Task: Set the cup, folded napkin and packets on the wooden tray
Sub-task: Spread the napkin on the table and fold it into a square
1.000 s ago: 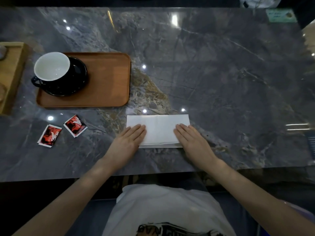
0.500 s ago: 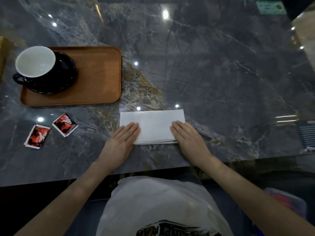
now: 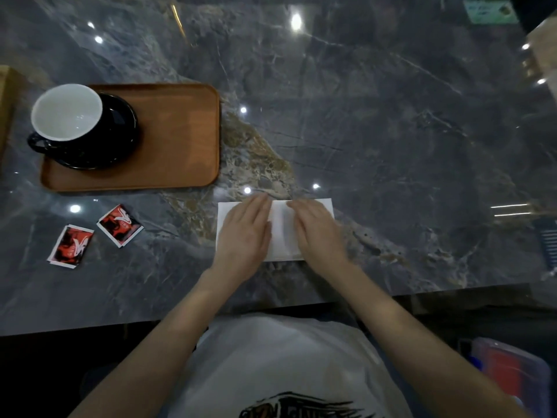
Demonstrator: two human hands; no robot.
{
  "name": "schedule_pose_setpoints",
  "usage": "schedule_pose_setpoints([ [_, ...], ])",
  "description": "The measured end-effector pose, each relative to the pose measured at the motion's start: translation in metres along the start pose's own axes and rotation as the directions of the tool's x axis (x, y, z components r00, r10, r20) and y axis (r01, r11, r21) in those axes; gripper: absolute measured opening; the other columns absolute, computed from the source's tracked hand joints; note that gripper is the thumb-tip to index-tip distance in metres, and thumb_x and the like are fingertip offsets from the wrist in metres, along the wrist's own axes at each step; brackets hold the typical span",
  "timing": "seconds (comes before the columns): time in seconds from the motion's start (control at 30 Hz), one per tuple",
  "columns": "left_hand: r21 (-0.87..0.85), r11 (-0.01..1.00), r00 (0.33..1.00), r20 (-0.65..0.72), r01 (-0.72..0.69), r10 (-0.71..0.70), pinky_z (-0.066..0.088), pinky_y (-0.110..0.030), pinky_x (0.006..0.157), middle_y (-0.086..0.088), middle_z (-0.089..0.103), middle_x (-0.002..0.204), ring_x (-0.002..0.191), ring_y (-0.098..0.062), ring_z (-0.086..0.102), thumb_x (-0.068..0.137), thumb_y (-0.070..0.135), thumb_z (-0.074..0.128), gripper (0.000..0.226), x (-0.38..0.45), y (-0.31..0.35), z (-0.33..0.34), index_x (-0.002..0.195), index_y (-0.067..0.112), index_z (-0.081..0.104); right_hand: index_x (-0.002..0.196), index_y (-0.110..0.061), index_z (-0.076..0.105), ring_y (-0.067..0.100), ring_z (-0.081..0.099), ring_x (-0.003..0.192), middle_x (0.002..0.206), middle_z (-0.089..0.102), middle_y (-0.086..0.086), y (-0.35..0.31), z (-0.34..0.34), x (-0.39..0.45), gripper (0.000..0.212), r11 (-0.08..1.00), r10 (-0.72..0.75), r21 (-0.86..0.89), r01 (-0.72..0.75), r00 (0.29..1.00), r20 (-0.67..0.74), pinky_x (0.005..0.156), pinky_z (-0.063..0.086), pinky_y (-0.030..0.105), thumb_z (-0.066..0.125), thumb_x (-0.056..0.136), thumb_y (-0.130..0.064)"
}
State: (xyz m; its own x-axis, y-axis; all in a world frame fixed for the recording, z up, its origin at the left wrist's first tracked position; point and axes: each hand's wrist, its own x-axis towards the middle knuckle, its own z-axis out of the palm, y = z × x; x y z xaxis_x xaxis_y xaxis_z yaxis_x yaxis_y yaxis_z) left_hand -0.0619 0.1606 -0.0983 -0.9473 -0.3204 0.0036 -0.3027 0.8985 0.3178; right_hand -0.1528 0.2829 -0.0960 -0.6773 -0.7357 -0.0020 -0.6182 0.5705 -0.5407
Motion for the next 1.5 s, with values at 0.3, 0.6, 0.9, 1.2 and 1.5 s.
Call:
schedule_pose_setpoints([
  [0.3, 0.203, 0.978, 0.987, 0.144, 0.044, -0.075, 0.017, -0.039, 0.114, -0.013, 0.037, 0.147, 0.136, -0.027, 0.034, 0.089, 0.039, 0.025, 0.061, -0.004, -0.010, 0.032, 0.140, 0.005, 0.032, 0.147, -0.014, 0.010, 0.013, 0.005, 0.144, 0.157, 0.013, 0.003, -0.004, 0.040, -0.004, 0.059, 0.978, 0.035, -0.211, 0.000, 0.986, 0.163, 0.115, -0.009, 0.034, 0.013, 0.094, -0.039],
  [0.6, 0.201, 0.973, 0.984, 0.116, 0.113, -0.138, 0.008, -0.043, 0.113, -0.011, 0.023, 0.153, 0.142, -0.021, 0.018, 0.090, 0.048, 0.016, 0.068, -0.015, -0.037, 0.022, 0.144, 0.007, 0.022, 0.147, -0.010, 0.017, 0.023, 0.017, 0.144, 0.156, 0.020, 0.011, 0.044, 0.012, -0.021, 0.072, 0.900, 0.224, -0.399, -0.174, 0.971, 0.081, 0.112, -0.007, 0.040, 0.018, 0.090, -0.054],
  [0.9, 0.120, 0.977, 0.976, 0.108, 0.176, -0.189, 0.013, -0.050, 0.113, -0.011, 0.017, 0.155, 0.142, -0.019, 0.009, 0.089, 0.046, 0.014, 0.070, -0.017, -0.036, 0.021, 0.145, 0.005, 0.019, 0.148, -0.016, 0.006, 0.019, 0.000, 0.145, 0.159, 0.007, 0.003, 0.056, -0.001, -0.021, 0.080, 0.941, 0.220, -0.290, -0.176, 0.967, 0.127, 0.111, -0.014, 0.031, 0.010, 0.082, -0.062],
  [1.2, 0.098, 0.991, 0.987, 0.123, 0.089, -0.101, -0.009, -0.044, 0.113, -0.013, 0.012, 0.156, 0.144, -0.022, 0.004, 0.083, 0.068, 0.000, 0.085, -0.023, -0.040, 0.016, 0.146, 0.012, 0.016, 0.121, -0.011, 0.054, 0.027, 0.048, 0.116, 0.122, 0.057, 0.008, 0.053, -0.036, -0.018, 0.043, 0.980, 0.183, -0.080, -0.183, 0.983, -0.004, 0.096, 0.038, 0.036, 0.052, 0.086, -0.036],
  [1.5, 0.049, 0.999, 0.987, 0.162, -0.012, 0.004, -0.005, -0.039, 0.111, -0.020, 0.015, 0.153, 0.140, -0.026, 0.002, 0.078, 0.076, 0.016, 0.089, -0.040, -0.039, 0.016, 0.143, 0.015, 0.021, 0.081, -0.012, 0.062, 0.015, 0.054, 0.063, 0.070, 0.061, 0.004, 0.041, -0.033, -0.030, 0.013, 0.746, 0.589, 0.273, -0.607, 0.794, 0.154, 0.054, 0.039, 0.020, 0.068, 0.081, -0.024],
])
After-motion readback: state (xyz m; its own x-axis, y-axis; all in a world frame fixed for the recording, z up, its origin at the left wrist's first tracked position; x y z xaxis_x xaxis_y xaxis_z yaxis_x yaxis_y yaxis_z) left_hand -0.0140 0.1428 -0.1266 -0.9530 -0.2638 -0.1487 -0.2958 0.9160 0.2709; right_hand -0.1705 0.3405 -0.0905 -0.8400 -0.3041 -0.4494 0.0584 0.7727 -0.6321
